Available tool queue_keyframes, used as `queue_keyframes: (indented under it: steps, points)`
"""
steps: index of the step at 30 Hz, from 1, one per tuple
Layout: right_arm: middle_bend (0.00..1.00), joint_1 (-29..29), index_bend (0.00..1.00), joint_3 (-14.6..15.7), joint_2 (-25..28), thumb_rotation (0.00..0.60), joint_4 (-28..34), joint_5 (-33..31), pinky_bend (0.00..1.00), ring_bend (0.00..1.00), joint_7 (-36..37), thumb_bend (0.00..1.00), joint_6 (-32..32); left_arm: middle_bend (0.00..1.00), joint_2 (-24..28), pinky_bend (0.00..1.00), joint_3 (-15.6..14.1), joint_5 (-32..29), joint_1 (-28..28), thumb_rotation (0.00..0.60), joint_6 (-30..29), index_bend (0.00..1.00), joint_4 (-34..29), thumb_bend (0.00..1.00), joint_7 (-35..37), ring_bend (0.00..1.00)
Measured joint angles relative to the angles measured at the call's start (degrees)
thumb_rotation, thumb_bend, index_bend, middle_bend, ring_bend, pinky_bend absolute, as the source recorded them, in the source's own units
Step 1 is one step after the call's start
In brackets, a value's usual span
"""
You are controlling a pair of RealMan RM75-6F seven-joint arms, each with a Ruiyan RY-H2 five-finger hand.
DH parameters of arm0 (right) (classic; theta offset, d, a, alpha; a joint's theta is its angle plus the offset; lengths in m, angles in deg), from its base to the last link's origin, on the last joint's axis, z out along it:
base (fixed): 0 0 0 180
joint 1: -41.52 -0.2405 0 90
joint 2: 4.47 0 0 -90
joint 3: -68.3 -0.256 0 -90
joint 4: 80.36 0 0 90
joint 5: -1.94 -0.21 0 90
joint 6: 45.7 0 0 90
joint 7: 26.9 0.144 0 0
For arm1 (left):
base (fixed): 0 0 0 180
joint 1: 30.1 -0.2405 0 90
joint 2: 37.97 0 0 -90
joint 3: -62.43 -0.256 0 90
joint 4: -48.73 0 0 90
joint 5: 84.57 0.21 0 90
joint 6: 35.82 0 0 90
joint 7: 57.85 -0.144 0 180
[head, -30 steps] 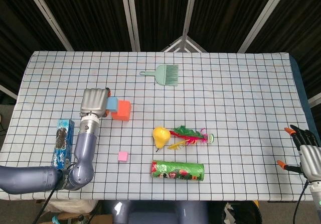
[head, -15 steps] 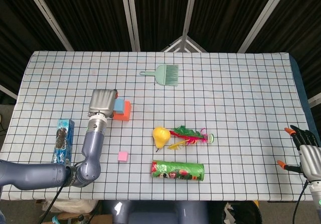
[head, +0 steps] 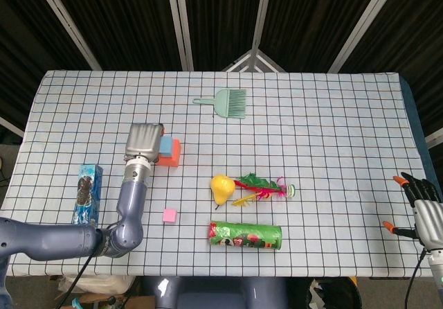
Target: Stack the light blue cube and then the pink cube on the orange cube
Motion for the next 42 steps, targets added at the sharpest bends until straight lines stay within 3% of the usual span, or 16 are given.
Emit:
queue_keyframes:
  steps: [42]
  points:
    - [0.09,-0.1,0.14,0.0,0.3,0.6,0.5,-1.0,0.05,0.1,-0.6,0.15,-1.1,0.92,-1.7,0.85,-0.6,-1.3,0.8,0.6,2.2,0.4,4.2,0.31,-0.2,0.77]
